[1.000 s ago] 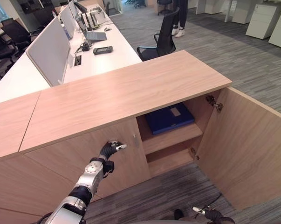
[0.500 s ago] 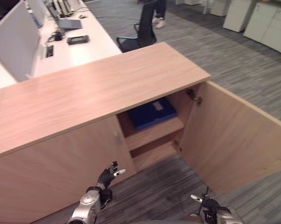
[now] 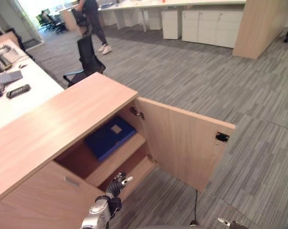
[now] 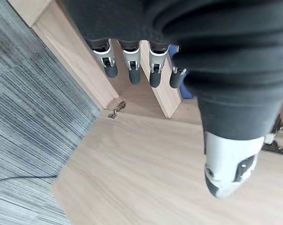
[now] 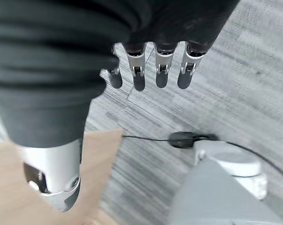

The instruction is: Put the empty folder in the office cabinet

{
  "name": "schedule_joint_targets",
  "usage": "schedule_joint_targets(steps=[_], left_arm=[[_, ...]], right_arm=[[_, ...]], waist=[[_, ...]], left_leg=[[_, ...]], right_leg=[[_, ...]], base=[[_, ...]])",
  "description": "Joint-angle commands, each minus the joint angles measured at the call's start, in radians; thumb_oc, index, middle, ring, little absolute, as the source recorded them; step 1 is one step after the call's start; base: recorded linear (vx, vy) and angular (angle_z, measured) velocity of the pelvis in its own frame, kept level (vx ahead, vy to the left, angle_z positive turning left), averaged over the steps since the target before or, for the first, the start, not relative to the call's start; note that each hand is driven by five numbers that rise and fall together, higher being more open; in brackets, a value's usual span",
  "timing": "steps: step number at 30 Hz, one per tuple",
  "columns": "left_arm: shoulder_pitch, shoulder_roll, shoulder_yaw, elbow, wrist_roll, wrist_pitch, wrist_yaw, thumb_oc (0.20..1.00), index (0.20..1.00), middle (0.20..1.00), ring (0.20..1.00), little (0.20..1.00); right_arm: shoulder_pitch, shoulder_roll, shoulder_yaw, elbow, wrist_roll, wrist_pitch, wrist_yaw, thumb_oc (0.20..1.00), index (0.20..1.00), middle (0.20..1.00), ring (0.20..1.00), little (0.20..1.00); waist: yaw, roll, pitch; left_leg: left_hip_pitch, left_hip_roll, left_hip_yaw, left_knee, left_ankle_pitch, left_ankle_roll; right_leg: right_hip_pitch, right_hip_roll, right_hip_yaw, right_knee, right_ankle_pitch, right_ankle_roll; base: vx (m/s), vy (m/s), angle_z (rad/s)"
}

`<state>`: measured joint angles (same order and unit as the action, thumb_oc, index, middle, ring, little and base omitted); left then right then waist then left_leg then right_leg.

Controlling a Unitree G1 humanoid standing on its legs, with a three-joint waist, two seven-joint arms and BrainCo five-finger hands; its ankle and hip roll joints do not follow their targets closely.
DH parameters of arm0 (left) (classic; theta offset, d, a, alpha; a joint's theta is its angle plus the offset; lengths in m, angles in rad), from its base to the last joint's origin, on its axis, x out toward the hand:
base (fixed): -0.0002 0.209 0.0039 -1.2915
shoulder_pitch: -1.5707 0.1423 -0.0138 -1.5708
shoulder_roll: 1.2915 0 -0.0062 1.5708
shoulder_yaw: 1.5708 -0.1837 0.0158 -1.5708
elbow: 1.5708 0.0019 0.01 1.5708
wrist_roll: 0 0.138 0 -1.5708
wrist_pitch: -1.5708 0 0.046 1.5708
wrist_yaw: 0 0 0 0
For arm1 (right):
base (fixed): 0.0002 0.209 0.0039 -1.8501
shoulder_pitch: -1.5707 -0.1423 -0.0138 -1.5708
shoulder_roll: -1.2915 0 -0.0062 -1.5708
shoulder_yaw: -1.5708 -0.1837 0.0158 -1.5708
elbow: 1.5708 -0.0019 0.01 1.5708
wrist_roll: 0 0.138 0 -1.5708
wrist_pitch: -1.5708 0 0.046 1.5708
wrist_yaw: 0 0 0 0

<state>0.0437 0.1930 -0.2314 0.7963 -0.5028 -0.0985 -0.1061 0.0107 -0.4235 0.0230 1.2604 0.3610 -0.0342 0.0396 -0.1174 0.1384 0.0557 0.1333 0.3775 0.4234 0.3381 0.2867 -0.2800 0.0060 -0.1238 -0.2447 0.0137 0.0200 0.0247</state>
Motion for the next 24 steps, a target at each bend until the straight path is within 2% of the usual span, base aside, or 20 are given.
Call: schedule_joint_targets(steps=[1,2,3,4,5,7,12,19,24], left_arm=[[-0.047,-0.002,-0.007,-0.034,-0.019,-0.063,0.013,1.0,1.0,1.0,1.0,1.0],[-0.046,-0.008,-0.015,-0.031,-0.02,-0.07,0.018,1.0,1.0,1.0,1.0,1.0],[-0.049,-0.005,-0.017,-0.027,-0.018,-0.072,0.021,1.0,1.0,1.0,1.0,1.0],[-0.05,-0.005,-0.017,-0.027,-0.018,-0.072,0.021,1.0,1.0,1.0,1.0,1.0],[-0.046,-0.005,-0.019,-0.021,-0.021,-0.077,0.017,1.0,1.0,1.0,1.0,1.0],[-0.039,0.003,-0.012,-0.009,-0.012,-0.081,0.014,1.0,1.0,1.0,1.0,1.0],[-0.019,0.029,0.012,-0.004,-0.002,-0.084,0.011,1.0,1.0,1.0,1.0,1.0],[0.003,0.08,0.014,-0.011,0.012,-0.085,-0.005,1.0,1.0,1.0,1.0,1.0],[0.014,0.102,-0.009,-0.034,0.014,-0.082,-0.013,1.0,1.0,1.0,1.0,1.0]], right_arm=[[-0.089,-0.024,0.01,0.044,0.053,-0.022,-0.018,1.0,1.0,1.0,1.0,1.0],[-0.094,-0.031,0.009,0.045,0.06,-0.026,-0.021,1.0,1.0,1.0,1.0,1.0],[-0.093,-0.032,0.004,0.042,0.068,-0.03,-0.018,1.0,1.0,1.0,1.0,1.0],[-0.093,-0.032,0.004,0.042,0.068,-0.03,-0.018,1.0,1.0,1.0,1.0,1.0],[-0.11,-0.037,-0.001,0.043,0.073,-0.029,-0.021,1.0,1.0,1.0,1.0,1.0],[-0.118,-0.047,-0.017,0.045,0.088,-0.04,-0.02,1.0,1.0,1.0,1.0,1.0],[-0.128,-0.081,-0.053,0.039,0.117,-0.05,-0.018,1.0,1.0,1.0,1.0,1.0],[-0.256,-0.255,-0.12,0.074,0.177,-0.059,-0.028,1.0,1.0,1.0,1.0,1.0],[-0.381,-0.327,-0.07,0.065,0.179,-0.061,-0.029,1.0,1.0,1.0,1.0,1.0]], waist=[[0.013,-0.009,0.033],[0.035,-0.022,0.029],[0.046,-0.026,0.035],[0.047,-0.026,0.033],[0.046,-0.027,0.033],[0.049,-0.021,0.03],[0.058,-0.032,0.013],[0.095,-0.059,-0.013],[0.122,-0.074,-0.021]], left_leg=[[-0.075,-0.09,-0.106,-0.147,-0.089,0.059],[-0.1,-0.185,-0.196,-0.216,-0.198,0.101],[-0.121,-0.221,-0.234,-0.238,-0.22,0.109],[-0.124,-0.222,-0.234,-0.24,-0.217,0.11],[-0.114,-0.238,-0.25,-0.273,-0.243,0.113],[-0.088,-0.249,-0.279,-0.321,-0.256,0.121],[-0.039,-0.253,-0.279,-0.379,-0.249,0.126],[-0.003,-0.261,-0.278,-0.418,-0.261,0.141],[0.0,-0.269,-0.291,-0.422,-0.266,0.146]], right_leg=[[0.107,-0.04,0.033,-0.101,-0.073,0.114],[0.101,-0.047,0.073,-0.101,-0.08,0.121],[0.105,-0.045,0.088,-0.101,-0.08,0.121],[0.101,-0.045,0.089,-0.101,-0.078,0.121],[0.097,-0.043,0.104,-0.101,-0.076,0.124],[0.091,-0.029,0.129,-0.101,-0.069,0.125],[0.103,-0.026,0.134,-0.101,-0.06,0.128],[0.123,-0.028,0.11,-0.101,-0.056,0.144],[0.139,-0.034,0.09,-0.101,-0.058,0.149]], base=[[0.13,-0.106,-1.12],[0.14,-0.095,-1.17],[0.11,-0.064,-1.09],[0.04,-0.031,-0.65],[0.02,-0.015,-0.49],[0.04,-0.014,-0.37],[0.06,0.0,-0.29],[0.03,0.015,0.09],[0.03,0.029,0.07]])
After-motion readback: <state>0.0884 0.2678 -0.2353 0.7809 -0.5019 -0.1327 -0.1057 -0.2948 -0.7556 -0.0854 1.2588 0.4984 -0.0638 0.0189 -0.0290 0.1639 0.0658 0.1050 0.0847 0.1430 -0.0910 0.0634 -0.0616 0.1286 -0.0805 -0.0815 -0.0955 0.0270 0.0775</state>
